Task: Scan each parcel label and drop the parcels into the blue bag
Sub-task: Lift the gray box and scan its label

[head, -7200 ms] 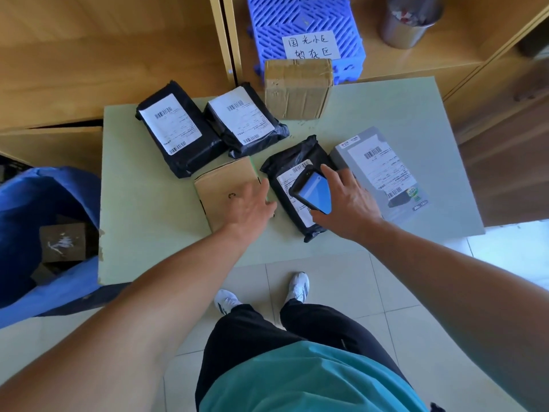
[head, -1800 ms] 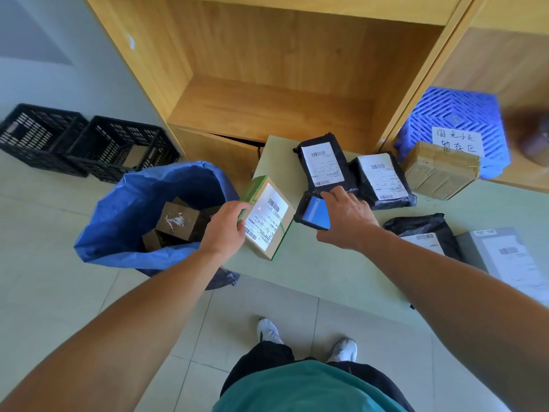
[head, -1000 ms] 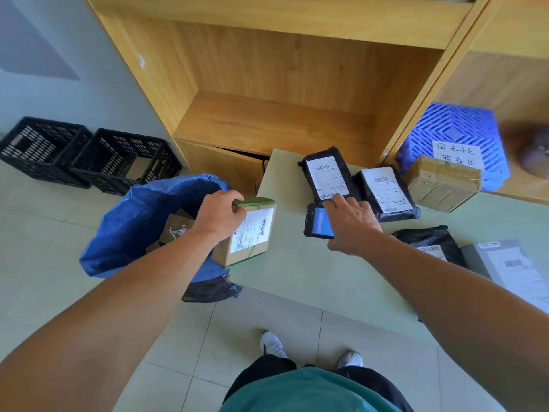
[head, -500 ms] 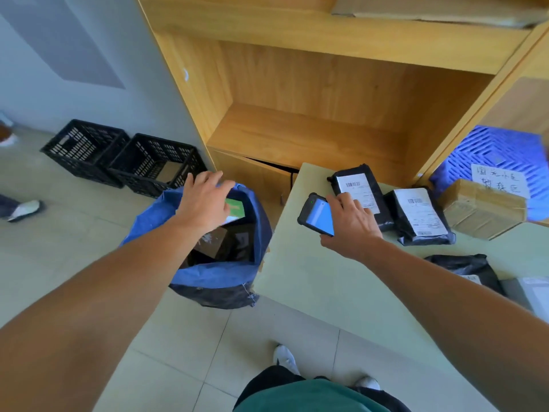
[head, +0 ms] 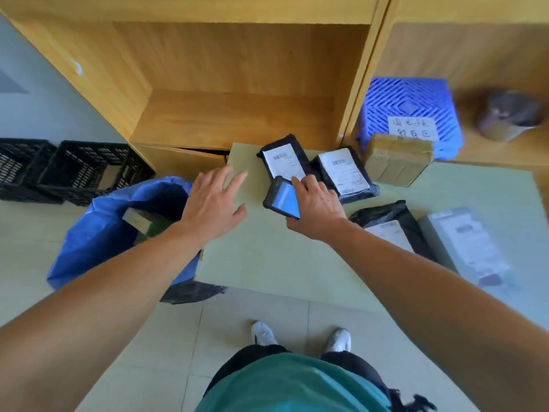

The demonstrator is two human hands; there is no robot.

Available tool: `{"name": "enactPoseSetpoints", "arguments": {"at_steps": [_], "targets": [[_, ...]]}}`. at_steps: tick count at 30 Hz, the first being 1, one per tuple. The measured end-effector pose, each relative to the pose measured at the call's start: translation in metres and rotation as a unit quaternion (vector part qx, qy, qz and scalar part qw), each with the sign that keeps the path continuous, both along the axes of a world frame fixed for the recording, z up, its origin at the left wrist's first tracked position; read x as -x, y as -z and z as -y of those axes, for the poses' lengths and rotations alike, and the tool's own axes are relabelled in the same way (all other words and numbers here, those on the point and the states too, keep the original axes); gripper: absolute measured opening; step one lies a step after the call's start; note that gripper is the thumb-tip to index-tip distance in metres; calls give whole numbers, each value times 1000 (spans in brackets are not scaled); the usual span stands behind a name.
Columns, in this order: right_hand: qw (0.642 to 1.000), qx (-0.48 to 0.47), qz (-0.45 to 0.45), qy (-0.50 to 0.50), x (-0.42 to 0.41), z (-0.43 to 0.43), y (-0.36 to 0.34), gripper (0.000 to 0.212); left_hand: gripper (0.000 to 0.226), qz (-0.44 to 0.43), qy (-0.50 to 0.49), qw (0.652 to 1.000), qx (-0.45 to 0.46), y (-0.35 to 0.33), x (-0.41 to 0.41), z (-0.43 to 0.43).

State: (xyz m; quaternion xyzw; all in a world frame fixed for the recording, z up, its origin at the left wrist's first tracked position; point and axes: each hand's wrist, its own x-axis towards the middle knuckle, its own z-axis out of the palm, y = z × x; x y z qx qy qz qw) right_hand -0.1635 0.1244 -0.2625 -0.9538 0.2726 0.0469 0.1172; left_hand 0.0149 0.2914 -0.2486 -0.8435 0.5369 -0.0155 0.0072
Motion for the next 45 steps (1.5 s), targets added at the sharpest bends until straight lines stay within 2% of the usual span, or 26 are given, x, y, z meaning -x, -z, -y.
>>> {"name": "enactPoseSetpoints", "arguments": {"at_steps": [7, 10, 16, 23, 26, 29, 34, 39, 45], "targets": [[990, -47, 1, 132, 124, 48, 8, 101, 73, -115, 75, 990, 41, 25, 114, 96], [979, -75, 7, 192, 183, 65, 10, 102, 74, -152, 108, 982, 29, 34, 164, 129], [950, -91, 26, 296, 282, 81, 16, 101, 62, -203, 174, 964, 1, 54, 252, 183], [904, -109, 69, 407, 366, 103, 31, 101, 72, -166, 312, 933, -62, 72, 310, 261], [889, -115, 64, 439, 392, 107, 39, 101, 86, -125, 359, 916, -131, 79, 321, 303], [880, -120, 45, 457, 412, 111, 47, 102, 102, -65, 413, 894, -162, 85, 327, 340], [871, -123, 36, 473, 430, 116, 54, 100, 126, 22, 466, 849, -249, 87, 338, 384], [874, -128, 27, 468, 434, 125, 55, 99, 144, 40, 502, 800, -326, 85, 334, 414], [880, -115, -2, 461, 429, 121, 52, 87, 152, 35, 545, 775, -318, 91, 330, 434]]}}
